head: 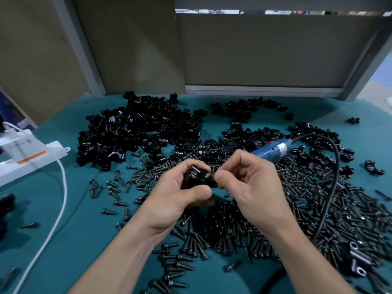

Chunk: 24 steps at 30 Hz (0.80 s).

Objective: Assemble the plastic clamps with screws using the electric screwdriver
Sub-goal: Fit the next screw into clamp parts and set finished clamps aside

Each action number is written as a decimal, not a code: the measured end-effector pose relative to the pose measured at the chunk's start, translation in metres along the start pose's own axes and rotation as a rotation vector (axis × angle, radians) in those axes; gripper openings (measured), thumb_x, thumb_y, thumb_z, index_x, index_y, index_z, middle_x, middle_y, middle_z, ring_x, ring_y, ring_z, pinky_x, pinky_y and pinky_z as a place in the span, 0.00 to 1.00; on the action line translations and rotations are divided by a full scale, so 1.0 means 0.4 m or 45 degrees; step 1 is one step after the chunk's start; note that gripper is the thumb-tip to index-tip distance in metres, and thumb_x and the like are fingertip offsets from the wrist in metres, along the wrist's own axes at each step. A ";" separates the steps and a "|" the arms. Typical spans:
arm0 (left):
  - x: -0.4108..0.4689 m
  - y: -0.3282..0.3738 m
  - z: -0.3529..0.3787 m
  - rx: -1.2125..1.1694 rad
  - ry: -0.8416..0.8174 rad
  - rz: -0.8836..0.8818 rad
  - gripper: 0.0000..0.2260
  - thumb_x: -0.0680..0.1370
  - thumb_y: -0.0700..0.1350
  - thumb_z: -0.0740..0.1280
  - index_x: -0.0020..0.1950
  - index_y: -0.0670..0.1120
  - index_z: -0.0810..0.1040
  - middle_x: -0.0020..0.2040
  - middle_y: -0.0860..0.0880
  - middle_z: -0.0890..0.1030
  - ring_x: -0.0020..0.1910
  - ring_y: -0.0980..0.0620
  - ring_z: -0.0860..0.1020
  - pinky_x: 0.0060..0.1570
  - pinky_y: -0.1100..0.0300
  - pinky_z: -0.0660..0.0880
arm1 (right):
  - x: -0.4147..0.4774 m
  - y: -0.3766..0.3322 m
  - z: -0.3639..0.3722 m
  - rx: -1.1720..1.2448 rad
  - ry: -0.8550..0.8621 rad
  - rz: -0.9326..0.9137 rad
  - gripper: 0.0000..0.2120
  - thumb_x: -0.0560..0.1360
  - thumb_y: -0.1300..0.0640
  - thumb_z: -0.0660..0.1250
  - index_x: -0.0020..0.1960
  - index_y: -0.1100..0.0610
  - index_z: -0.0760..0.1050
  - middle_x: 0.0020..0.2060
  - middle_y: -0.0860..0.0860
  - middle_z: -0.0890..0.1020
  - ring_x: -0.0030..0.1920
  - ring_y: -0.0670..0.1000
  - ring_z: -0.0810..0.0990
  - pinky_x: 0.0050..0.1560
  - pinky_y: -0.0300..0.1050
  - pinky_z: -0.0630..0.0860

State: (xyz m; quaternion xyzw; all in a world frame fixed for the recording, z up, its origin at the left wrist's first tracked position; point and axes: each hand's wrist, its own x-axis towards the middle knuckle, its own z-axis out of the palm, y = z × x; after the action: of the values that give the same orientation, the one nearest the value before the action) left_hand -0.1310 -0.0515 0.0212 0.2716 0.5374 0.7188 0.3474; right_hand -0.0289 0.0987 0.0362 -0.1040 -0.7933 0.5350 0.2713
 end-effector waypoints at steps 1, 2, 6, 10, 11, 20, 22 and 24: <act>-0.001 0.000 0.001 0.027 0.004 0.021 0.14 0.68 0.42 0.79 0.52 0.50 0.84 0.45 0.49 0.84 0.46 0.49 0.82 0.47 0.55 0.83 | -0.002 0.001 0.003 -0.066 0.005 -0.001 0.09 0.76 0.58 0.76 0.40 0.49 0.79 0.32 0.48 0.83 0.32 0.44 0.78 0.34 0.37 0.74; -0.003 -0.001 0.000 0.076 0.022 0.049 0.14 0.69 0.40 0.79 0.52 0.51 0.84 0.45 0.50 0.84 0.45 0.50 0.83 0.46 0.56 0.82 | -0.005 0.001 0.008 -0.122 0.021 0.005 0.10 0.76 0.56 0.76 0.39 0.49 0.78 0.31 0.47 0.82 0.30 0.43 0.77 0.32 0.34 0.72; -0.002 -0.007 -0.004 0.419 0.111 0.156 0.17 0.73 0.31 0.77 0.52 0.52 0.84 0.45 0.50 0.86 0.45 0.50 0.84 0.48 0.54 0.83 | -0.012 0.010 0.040 -0.363 0.084 0.074 0.15 0.78 0.48 0.73 0.36 0.50 0.74 0.26 0.45 0.77 0.26 0.43 0.71 0.27 0.34 0.68; 0.001 -0.008 -0.010 0.571 0.134 0.178 0.17 0.73 0.32 0.78 0.53 0.52 0.83 0.49 0.51 0.87 0.50 0.51 0.85 0.52 0.56 0.82 | -0.009 0.015 0.024 -0.426 0.021 0.078 0.17 0.81 0.45 0.68 0.35 0.49 0.74 0.26 0.42 0.76 0.27 0.44 0.72 0.27 0.36 0.68; 0.002 -0.007 -0.011 0.564 0.143 0.167 0.17 0.73 0.33 0.78 0.53 0.53 0.84 0.49 0.51 0.87 0.50 0.51 0.85 0.51 0.57 0.82 | -0.007 0.013 0.014 -0.425 -0.005 0.062 0.12 0.81 0.48 0.68 0.38 0.47 0.77 0.29 0.40 0.79 0.30 0.43 0.76 0.30 0.35 0.71; -0.002 -0.009 -0.011 0.583 0.156 0.150 0.19 0.72 0.32 0.78 0.51 0.55 0.84 0.47 0.51 0.87 0.49 0.54 0.85 0.49 0.60 0.81 | -0.003 0.026 0.030 -0.607 -0.107 0.118 0.18 0.82 0.44 0.64 0.35 0.47 0.74 0.28 0.39 0.77 0.27 0.44 0.73 0.28 0.37 0.69; -0.002 -0.009 -0.009 0.581 0.164 0.137 0.19 0.73 0.32 0.78 0.51 0.56 0.84 0.47 0.51 0.87 0.48 0.54 0.85 0.48 0.60 0.81 | -0.002 0.027 0.020 -0.524 -0.137 0.107 0.15 0.82 0.42 0.64 0.38 0.43 0.75 0.28 0.41 0.78 0.28 0.44 0.73 0.28 0.38 0.70; -0.001 -0.008 -0.010 0.568 0.177 0.126 0.19 0.73 0.32 0.78 0.51 0.56 0.84 0.47 0.50 0.87 0.48 0.52 0.85 0.47 0.57 0.82 | -0.006 0.027 0.014 -0.464 -0.158 0.058 0.09 0.81 0.48 0.67 0.42 0.43 0.75 0.32 0.42 0.80 0.31 0.44 0.75 0.32 0.36 0.72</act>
State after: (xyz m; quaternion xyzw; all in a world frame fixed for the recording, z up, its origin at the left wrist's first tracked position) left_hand -0.1331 -0.0534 0.0169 0.3176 0.6917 0.6153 0.2052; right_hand -0.0313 0.0978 0.0242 -0.1362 -0.8897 0.3939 0.1863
